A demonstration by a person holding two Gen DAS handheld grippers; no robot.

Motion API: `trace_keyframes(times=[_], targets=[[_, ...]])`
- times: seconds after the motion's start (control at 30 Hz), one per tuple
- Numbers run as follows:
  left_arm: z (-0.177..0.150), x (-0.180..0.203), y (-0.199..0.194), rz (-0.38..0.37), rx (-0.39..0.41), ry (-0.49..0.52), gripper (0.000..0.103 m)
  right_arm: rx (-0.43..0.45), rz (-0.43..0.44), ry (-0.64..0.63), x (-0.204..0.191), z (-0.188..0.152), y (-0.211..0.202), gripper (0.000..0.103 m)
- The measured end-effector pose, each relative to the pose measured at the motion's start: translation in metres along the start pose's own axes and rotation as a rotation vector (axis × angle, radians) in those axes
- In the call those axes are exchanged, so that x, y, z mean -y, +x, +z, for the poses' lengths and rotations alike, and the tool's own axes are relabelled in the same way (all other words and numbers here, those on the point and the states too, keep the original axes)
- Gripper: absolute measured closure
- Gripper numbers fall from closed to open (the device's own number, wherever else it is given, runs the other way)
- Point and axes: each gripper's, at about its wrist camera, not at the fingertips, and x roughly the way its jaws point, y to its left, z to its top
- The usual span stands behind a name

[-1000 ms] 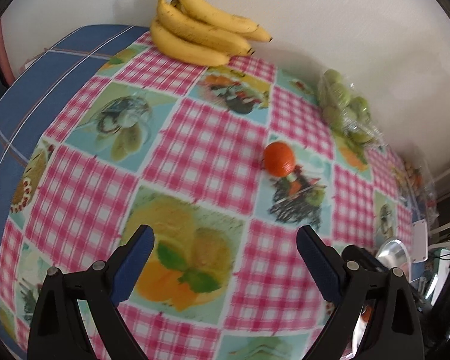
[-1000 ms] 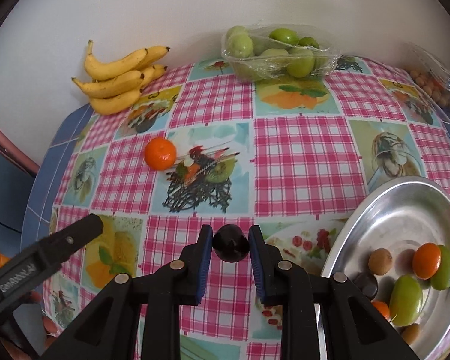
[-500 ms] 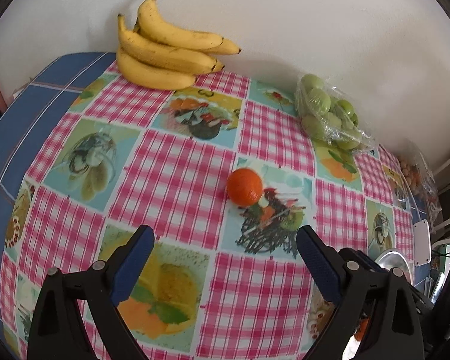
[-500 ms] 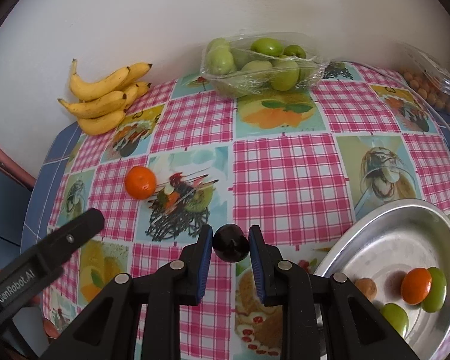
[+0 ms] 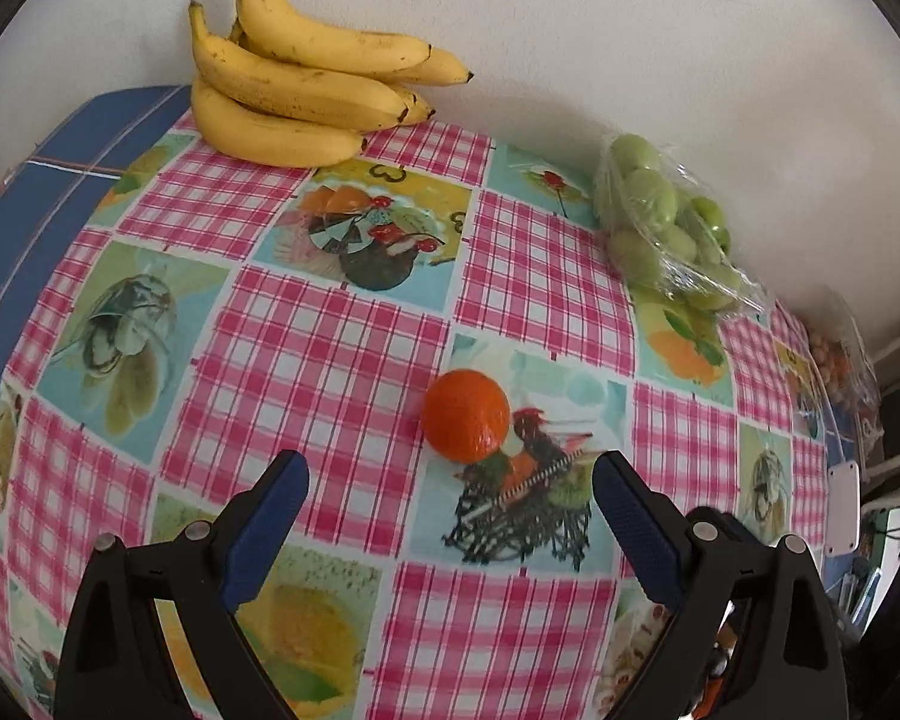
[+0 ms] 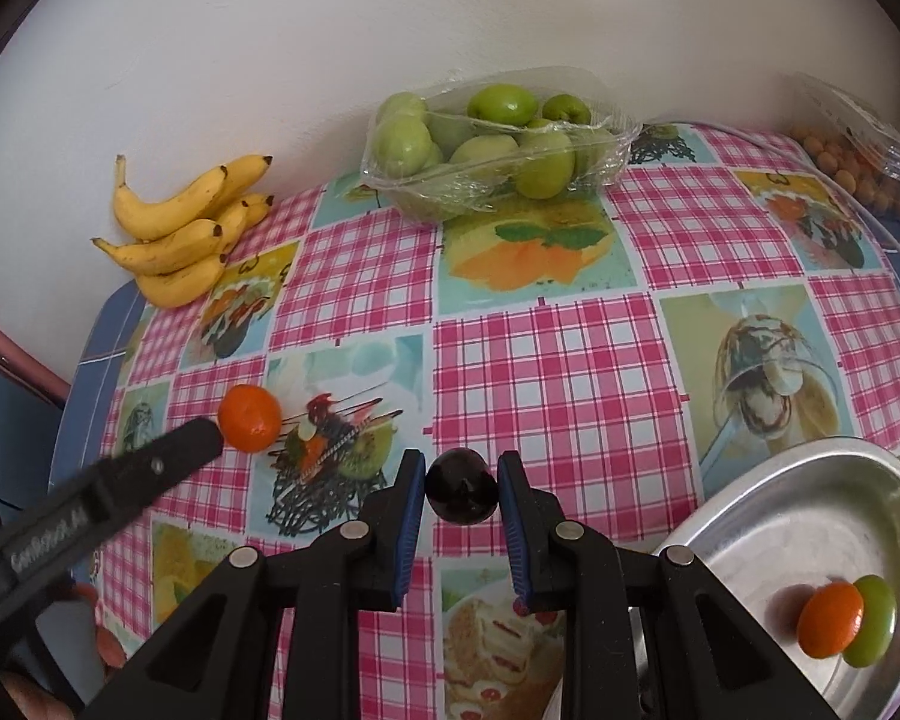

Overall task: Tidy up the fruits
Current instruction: 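Grasp the tangerine with the left tool while the right tool holds the plum, then carry the tangerine and dark plum over the steel bowl with both tools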

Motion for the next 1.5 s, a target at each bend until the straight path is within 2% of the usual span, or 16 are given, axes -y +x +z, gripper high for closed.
trace_keyframes(times=[0.17, 0.23, 0.3, 0.43, 0.57, 0.7, 1.1, 1.5], targets=[[0.008, 0.010, 0.011, -0.006, -0.007, 0.026, 0.010, -0.014, -0.006, 0.002, 0.004, 0.002, 0.011, 0.076], [0.010, 0.012, 0.017, 0.000, -0.018, 0.028, 0.022, -0.018, -0.007, 0.004, 0.005, 0.002, 0.014, 0.076], [0.012, 0.013, 0.022, 0.006, -0.027, 0.028, 0.023, -0.019, -0.008, 0.002, 0.006, 0.003, 0.015, 0.076], [0.015, 0.012, 0.031, 0.009, -0.043, 0.016, 0.036, -0.006, -0.008, -0.002, 0.006, 0.006, 0.014, 0.076], [0.016, 0.013, 0.038, 0.015, -0.052, 0.021, 0.044, 0.002, -0.011, 0.001, 0.005, 0.007, 0.013, 0.076], [0.015, 0.014, 0.039, 0.024, -0.053, 0.027, 0.064, -0.007, -0.005, -0.006, 0.002, 0.006, 0.016, 0.076], [0.000, 0.005, 0.014, 0.027, -0.011, -0.010, 0.065, -0.028, -0.013, -0.017, -0.001, 0.003, 0.018, 0.076], [-0.036, -0.008, -0.021, 0.034, 0.025, -0.044, 0.065, 0.009, -0.023, -0.020, -0.002, 0.000, -0.018, 0.076]])
